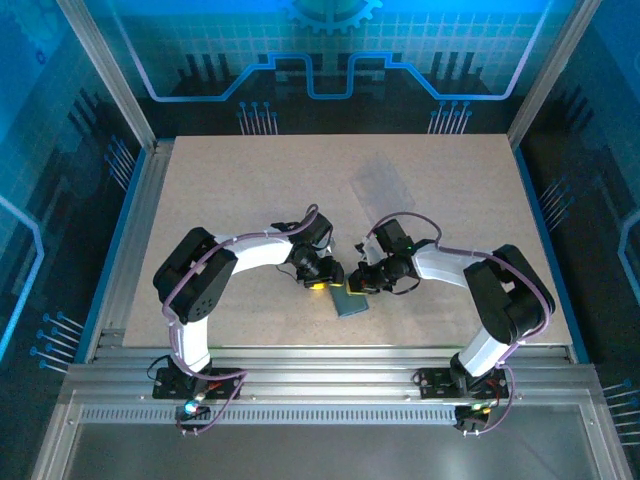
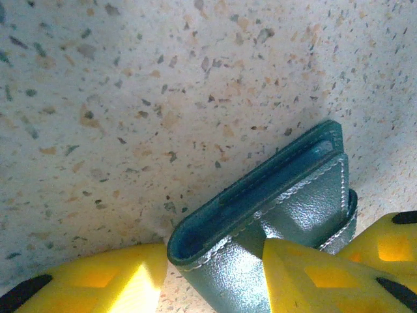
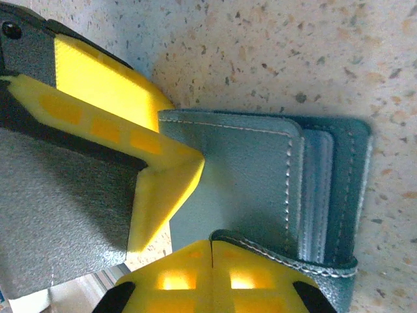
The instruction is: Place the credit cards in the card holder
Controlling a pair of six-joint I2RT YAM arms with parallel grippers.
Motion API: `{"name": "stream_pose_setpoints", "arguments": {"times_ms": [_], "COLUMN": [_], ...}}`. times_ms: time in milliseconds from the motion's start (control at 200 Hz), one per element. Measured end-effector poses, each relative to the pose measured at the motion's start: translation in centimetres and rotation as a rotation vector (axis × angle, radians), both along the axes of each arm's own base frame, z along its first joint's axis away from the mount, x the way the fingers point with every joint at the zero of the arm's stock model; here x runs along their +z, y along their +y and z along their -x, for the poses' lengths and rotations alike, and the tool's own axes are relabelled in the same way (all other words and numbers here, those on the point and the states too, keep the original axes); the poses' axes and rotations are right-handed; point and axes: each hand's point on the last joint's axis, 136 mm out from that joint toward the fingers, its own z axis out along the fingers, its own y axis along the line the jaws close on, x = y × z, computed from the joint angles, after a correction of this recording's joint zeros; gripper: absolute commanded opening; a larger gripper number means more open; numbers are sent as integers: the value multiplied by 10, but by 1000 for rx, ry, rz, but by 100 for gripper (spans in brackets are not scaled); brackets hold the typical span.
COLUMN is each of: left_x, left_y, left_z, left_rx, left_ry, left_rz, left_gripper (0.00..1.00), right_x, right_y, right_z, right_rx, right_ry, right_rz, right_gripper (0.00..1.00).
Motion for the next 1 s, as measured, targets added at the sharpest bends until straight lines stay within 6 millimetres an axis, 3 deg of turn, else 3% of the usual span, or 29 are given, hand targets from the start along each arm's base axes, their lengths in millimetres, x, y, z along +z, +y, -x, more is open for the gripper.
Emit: {"name": "stream_pose_setpoints", "arguments": {"times_ms": [600,895,1001], "left_x": [0,7,15], "left_y": [0,2,17], "left_z": [0,-2,-7], "left_rx": [1,0,32], "left_ry": [-1,-70,-137], "left_rz": [-3,13,14], "left_gripper": [46,58,63], "right_x": [-3,3,12], "right_y": [4,-1,3], "right_z": [0,1,-8], "right_rx": [15,17,15], "right_ry": [-42,-55,-83], "right_rz": [66,148,146], "right_gripper": [0,25,33]}}
